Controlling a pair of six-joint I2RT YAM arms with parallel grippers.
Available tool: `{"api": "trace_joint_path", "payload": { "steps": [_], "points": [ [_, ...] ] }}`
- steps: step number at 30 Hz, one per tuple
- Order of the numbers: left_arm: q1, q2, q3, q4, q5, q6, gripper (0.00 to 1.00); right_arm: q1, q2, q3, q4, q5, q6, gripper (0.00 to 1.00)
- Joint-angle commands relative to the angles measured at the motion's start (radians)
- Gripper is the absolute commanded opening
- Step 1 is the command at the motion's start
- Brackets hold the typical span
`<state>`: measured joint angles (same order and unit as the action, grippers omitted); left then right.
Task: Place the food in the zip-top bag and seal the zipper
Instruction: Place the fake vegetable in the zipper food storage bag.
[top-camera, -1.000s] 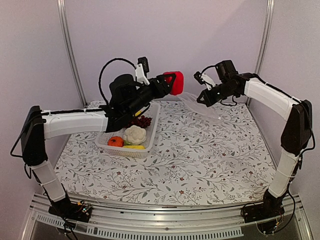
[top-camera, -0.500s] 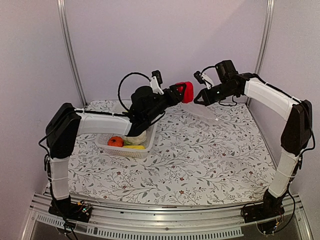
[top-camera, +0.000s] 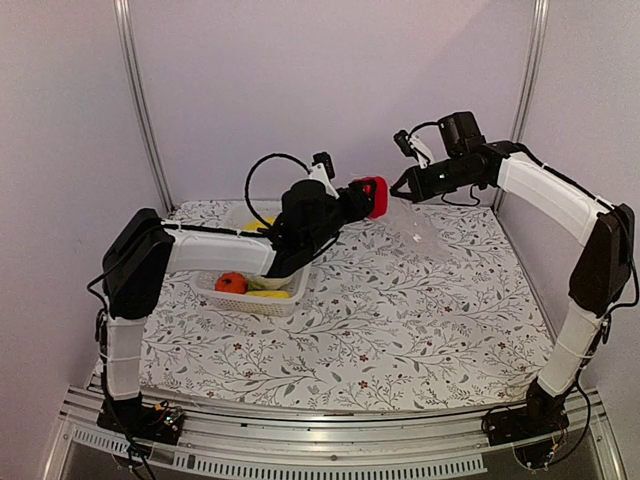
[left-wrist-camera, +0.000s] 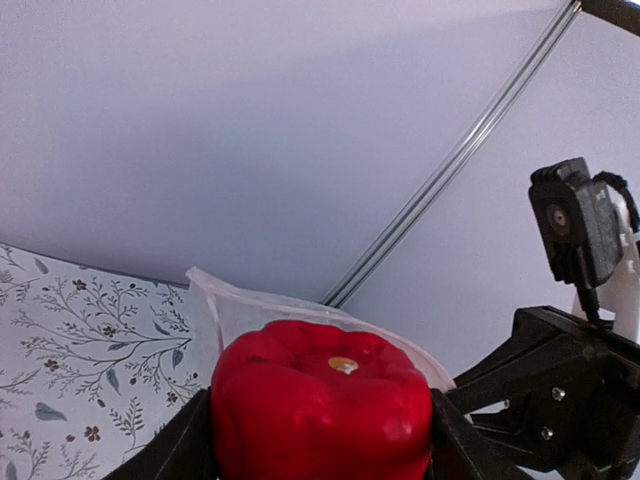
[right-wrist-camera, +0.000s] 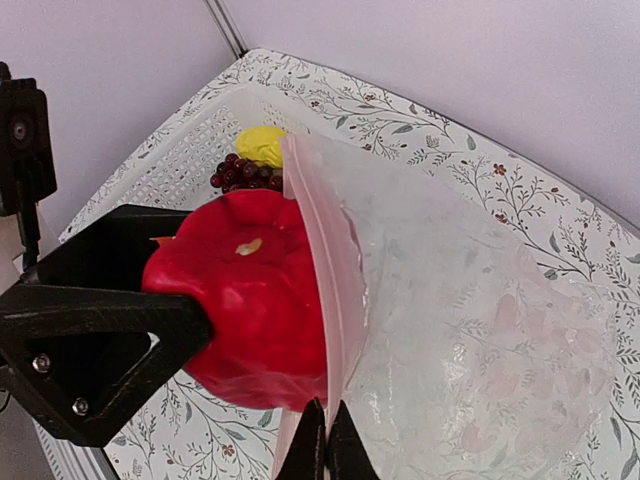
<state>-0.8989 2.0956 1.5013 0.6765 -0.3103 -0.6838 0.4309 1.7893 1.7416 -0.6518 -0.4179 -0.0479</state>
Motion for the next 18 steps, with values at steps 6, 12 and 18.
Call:
{"api": "trace_joint_path", "payload": {
  "steps": [6, 12, 18],
  "points": [
    [-0.004, 0.116, 0.231, -0.294, -0.008, -0.027, 0.21, 0.004, -0.043, -0.021, 0.015, -0.083, -0.016, 0.0],
    [0.013, 0.13, 0.307, -0.338, 0.143, -0.134, 0.18, 0.011, -0.062, -0.048, 0.018, -0.083, -0.046, 0.0],
    [0.029, 0.076, 0.226, -0.129, 0.322, -0.22, 0.04, 0.012, -0.09, -0.103, 0.041, 0.026, -0.074, 0.0]
  ]
}}
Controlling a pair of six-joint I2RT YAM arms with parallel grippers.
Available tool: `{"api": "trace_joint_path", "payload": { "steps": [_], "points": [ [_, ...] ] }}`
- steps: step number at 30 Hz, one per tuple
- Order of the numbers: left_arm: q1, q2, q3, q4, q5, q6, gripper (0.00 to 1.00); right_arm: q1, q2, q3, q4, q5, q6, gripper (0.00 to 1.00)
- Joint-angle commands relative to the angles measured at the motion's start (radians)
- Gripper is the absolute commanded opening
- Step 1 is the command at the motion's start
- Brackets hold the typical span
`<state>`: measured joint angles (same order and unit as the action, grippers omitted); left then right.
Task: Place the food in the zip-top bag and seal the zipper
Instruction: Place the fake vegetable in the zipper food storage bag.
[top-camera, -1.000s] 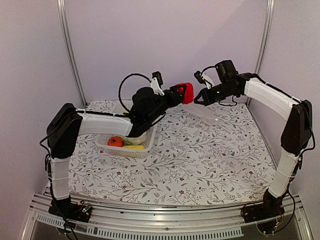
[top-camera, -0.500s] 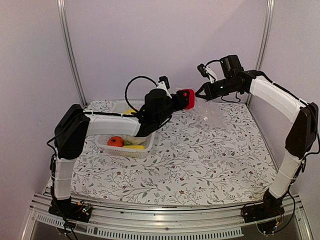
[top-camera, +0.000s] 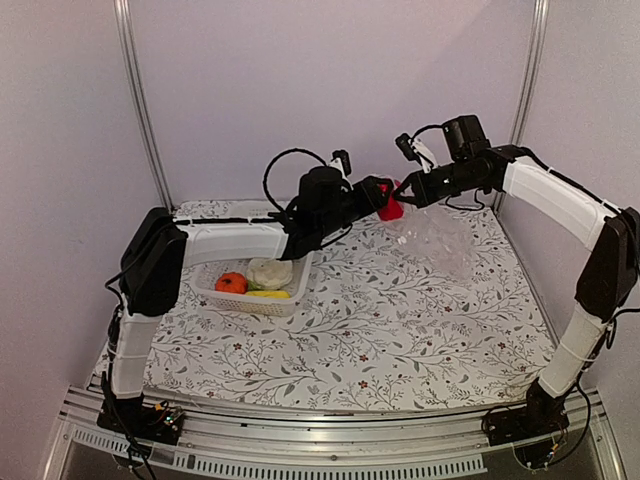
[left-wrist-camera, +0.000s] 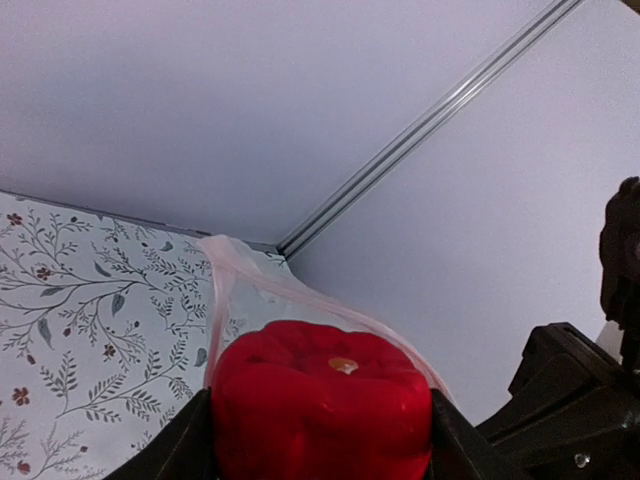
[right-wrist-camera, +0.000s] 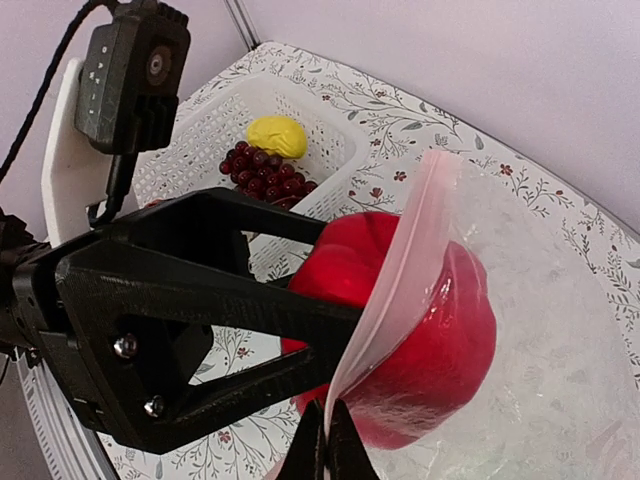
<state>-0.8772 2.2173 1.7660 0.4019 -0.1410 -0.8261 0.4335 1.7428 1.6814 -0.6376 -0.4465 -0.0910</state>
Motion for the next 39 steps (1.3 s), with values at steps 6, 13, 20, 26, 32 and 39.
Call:
{"api": "trace_joint_path", "payload": {
  "steps": [6, 13, 20, 26, 32, 39],
  "points": [
    [0.005, 0.011, 0.047, 0.132, 0.247, -0.143, 0.0, 0.009, -0.059, -0.059, 0.04, -0.029, -0.046, 0.0],
    [-0.003, 0.053, 0.082, -0.123, 0.115, -0.165, 0.0, 0.006, -0.115, -0.055, 0.067, -0.068, -0.051, 0.0],
    [0.0, 0.044, 0.086, -0.2, 0.105, -0.132, 0.17, -0.028, -0.149, -0.063, 0.096, -0.128, -0.044, 0.0],
    [-0.02, -0.065, 0.047, -0.157, 0.047, 0.03, 0.71, -0.069, -0.126, -0.104, 0.126, -0.162, -0.024, 0.0],
    [-0.023, -0.181, -0.04, -0.123, 0.006, 0.164, 0.91, -0.119, -0.104, -0.098, 0.142, -0.263, 0.012, 0.0],
    [-0.023, -0.284, -0.12, -0.126, -0.028, 0.241, 1.0, -0.151, -0.062, -0.069, 0.144, -0.363, 0.055, 0.0]
  ]
}}
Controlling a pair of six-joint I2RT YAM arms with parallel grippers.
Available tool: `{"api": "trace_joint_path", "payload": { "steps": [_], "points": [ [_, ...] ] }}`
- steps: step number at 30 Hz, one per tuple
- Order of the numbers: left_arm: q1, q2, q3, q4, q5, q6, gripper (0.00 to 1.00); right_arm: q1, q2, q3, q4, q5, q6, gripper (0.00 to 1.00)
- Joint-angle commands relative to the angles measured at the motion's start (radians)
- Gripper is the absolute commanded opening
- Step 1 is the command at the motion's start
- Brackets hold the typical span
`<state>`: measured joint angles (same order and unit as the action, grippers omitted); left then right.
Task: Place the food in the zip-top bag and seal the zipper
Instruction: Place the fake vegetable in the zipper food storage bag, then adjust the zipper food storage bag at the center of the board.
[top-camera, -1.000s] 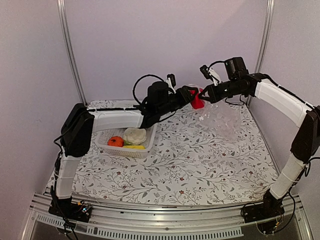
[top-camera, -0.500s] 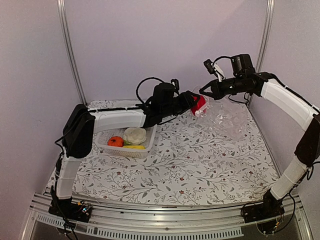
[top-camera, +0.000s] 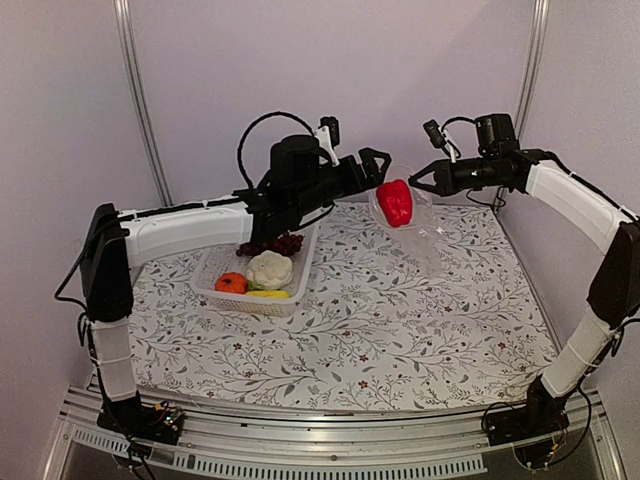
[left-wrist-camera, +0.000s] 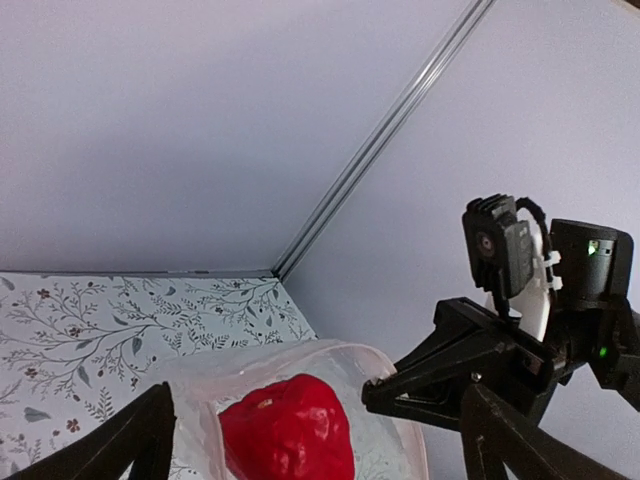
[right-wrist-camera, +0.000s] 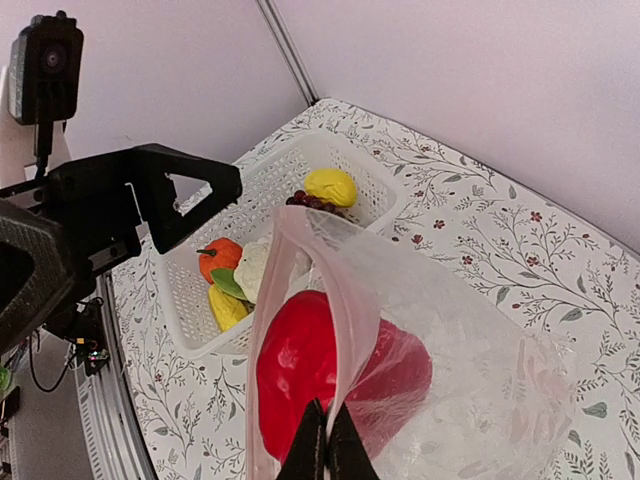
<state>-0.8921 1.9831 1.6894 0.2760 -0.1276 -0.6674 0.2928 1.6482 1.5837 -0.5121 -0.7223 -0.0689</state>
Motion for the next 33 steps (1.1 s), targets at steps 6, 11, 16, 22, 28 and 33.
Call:
{"api": "trace_joint_path", "payload": {
  "steps": [6, 11, 16, 22, 28, 33],
  "points": [
    [-0.002, -0.09, -0.095, -0.18, -0.104, -0.079, 0.81, -0.01, 0.049, 0.036, 0.02, -0.095, 0.04, 0.0],
    [-0.004, -0.059, -0.151, -0.184, -0.027, -0.194, 0.57, -0.009, 0.044, 0.005, 0.049, -0.094, 0.041, 0.0],
    [-0.003, 0.023, -0.086, -0.211, 0.04, -0.216, 0.48, -0.009, 0.051, -0.011, 0.055, -0.103, 0.043, 0.0],
    [-0.004, 0.083, -0.02, -0.222, 0.094, -0.23, 0.41, -0.01, 0.048, -0.017, 0.057, -0.09, 0.044, 0.0],
    [-0.008, 0.068, -0.004, -0.33, 0.049, -0.22, 0.18, -0.009, 0.044, -0.029, 0.05, 0.024, 0.036, 0.0],
    [-0.01, 0.083, 0.094, -0.342, 0.062, -0.145, 0.01, 0.006, 0.086, 0.1, -0.05, 0.421, -0.015, 0.0]
  ]
}}
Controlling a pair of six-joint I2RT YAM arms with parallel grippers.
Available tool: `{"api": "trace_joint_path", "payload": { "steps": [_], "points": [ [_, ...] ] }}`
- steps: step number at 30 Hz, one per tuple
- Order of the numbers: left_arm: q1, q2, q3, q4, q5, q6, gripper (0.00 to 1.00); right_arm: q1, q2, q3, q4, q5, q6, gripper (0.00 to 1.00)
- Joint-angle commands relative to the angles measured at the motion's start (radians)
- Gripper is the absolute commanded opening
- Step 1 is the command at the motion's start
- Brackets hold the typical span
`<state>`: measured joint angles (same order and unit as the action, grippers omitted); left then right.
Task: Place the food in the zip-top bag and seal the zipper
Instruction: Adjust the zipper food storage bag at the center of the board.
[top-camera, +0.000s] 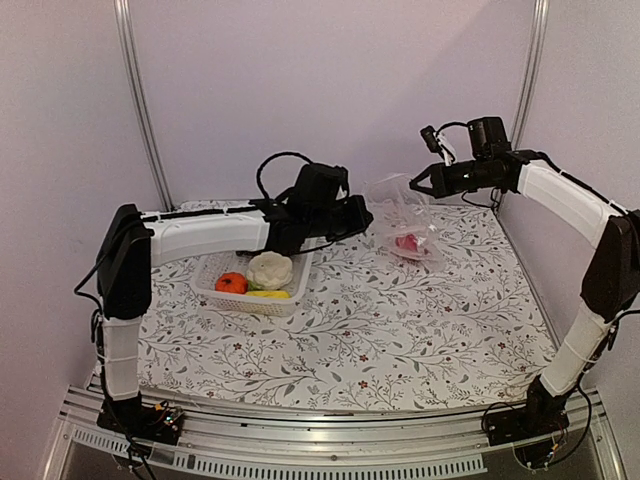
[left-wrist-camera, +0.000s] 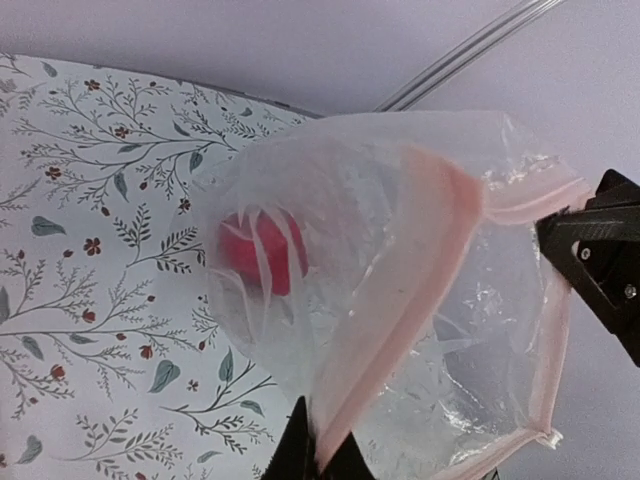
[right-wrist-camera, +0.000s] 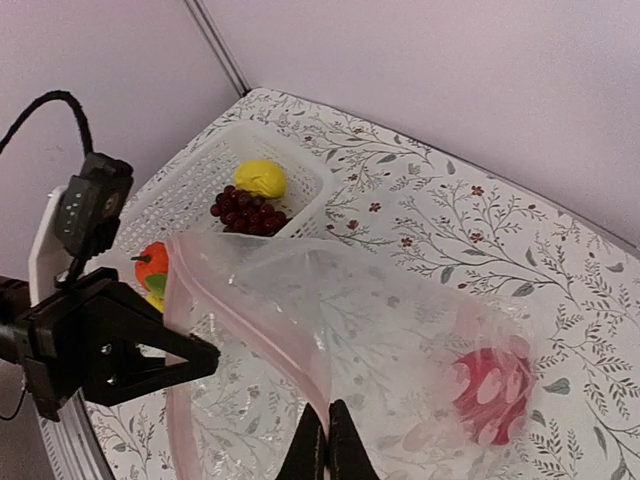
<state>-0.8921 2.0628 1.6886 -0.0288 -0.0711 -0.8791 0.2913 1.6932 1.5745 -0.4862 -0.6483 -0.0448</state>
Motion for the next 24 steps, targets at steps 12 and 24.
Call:
{"api": "trace_joint_path", "payload": {
  "steps": [12, 24],
  "points": [
    [-0.027, 0.145, 0.383, -0.028, -0.014, 0.218, 0.45, 0.007, -0.007, 0.251, -0.082, 0.748, -0.209, 0.0],
    [-0.004, -0.197, -0.12, 0.179, -0.191, 0.422, 0.99, -0.003, 0.012, 0.204, -0.075, 0.592, -0.17, 0.0]
  ]
}}
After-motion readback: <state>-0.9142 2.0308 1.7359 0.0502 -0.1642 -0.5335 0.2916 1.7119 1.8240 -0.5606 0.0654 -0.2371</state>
